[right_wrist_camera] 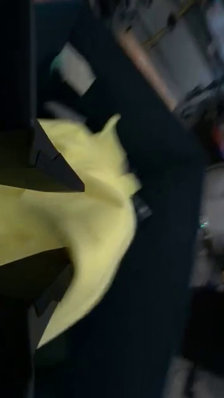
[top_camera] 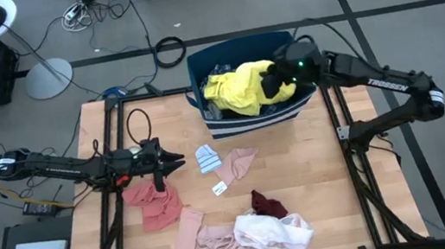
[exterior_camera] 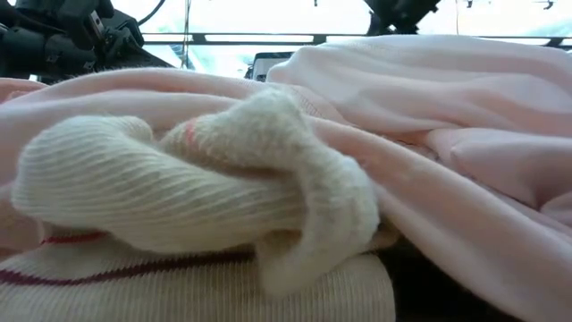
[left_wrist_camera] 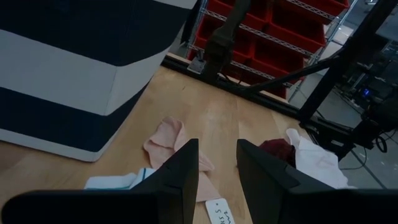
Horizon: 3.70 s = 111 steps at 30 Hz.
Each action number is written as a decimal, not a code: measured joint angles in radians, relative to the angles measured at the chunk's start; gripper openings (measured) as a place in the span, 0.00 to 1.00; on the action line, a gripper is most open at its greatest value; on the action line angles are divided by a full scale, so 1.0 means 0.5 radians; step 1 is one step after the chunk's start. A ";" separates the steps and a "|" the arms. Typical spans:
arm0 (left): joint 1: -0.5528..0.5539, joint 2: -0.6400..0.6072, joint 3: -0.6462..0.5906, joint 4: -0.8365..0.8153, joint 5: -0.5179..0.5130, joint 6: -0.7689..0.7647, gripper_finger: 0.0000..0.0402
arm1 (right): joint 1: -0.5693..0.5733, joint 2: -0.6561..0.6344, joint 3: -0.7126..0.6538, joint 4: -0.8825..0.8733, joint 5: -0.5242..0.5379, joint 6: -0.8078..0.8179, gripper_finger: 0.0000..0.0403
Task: Sort clothes
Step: Put the yellow shirt into the blue laundry bin, then put the white striped sock into the blue laundry bin
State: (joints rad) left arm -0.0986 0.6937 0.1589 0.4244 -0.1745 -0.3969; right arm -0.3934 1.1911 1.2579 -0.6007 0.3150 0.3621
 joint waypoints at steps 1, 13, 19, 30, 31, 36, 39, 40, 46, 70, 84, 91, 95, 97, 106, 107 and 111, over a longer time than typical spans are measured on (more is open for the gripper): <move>0.000 0.000 0.000 0.001 0.000 0.000 0.29 | -0.008 -0.001 0.000 -0.076 0.005 0.045 0.39; 0.001 0.001 0.000 0.005 -0.003 -0.001 0.29 | -0.096 0.142 0.001 -0.675 -0.179 0.212 0.39; 0.000 0.000 0.000 0.007 -0.003 -0.001 0.29 | 0.020 -0.006 0.002 -0.301 -0.148 0.164 0.39; 0.000 0.000 0.000 0.008 -0.003 -0.001 0.29 | 0.801 0.080 0.002 -0.092 0.112 0.107 0.38; 0.000 0.001 0.000 0.008 -0.003 -0.001 0.29 | 0.873 0.122 0.002 -0.072 0.145 0.121 0.38; 0.000 0.001 0.000 0.008 0.006 -0.002 0.29 | 1.122 0.417 0.002 0.127 0.308 0.144 0.38; 0.001 0.001 0.000 0.008 0.007 -0.002 0.29 | 1.192 0.640 0.002 0.333 0.326 0.135 0.38; 0.000 0.001 0.000 0.008 0.007 -0.002 0.29 | 1.206 0.720 0.002 0.403 0.326 0.128 0.38; 0.001 0.000 0.000 0.009 0.009 -0.014 0.29 | 1.181 1.185 0.002 0.883 0.326 0.080 0.38; 0.000 0.000 0.001 0.006 0.014 -0.004 0.29 | 1.075 1.764 -0.007 1.465 0.248 -0.042 0.04; 0.000 0.001 0.001 0.008 0.014 -0.002 0.29 | 1.271 0.874 0.000 1.205 0.896 -0.621 0.02; 0.000 0.001 0.001 0.023 0.014 -0.002 0.29 | 1.165 0.575 0.001 1.017 1.266 -0.800 0.04; 0.000 0.000 0.001 0.023 0.014 -0.002 0.29 | 1.004 0.510 0.002 0.787 1.339 -0.680 0.08; 0.000 0.001 0.001 0.023 0.014 -0.002 0.29 | 0.907 0.521 0.001 0.656 1.331 -0.550 0.09; 0.000 0.001 0.001 0.022 0.014 -0.002 0.29 | 0.595 0.545 -0.002 0.290 0.986 -0.063 0.19; 0.001 0.000 0.001 0.022 0.014 -0.002 0.29 | 0.578 0.533 -0.002 0.287 0.954 -0.088 0.21; 0.001 0.001 0.001 0.038 0.014 -0.002 0.29 | 0.552 0.439 -0.002 0.263 0.950 -0.165 0.29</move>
State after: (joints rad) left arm -0.0982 0.6941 0.1593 0.4433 -0.1673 -0.3977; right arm -0.1173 1.4106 1.2572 -0.4691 0.7899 0.2796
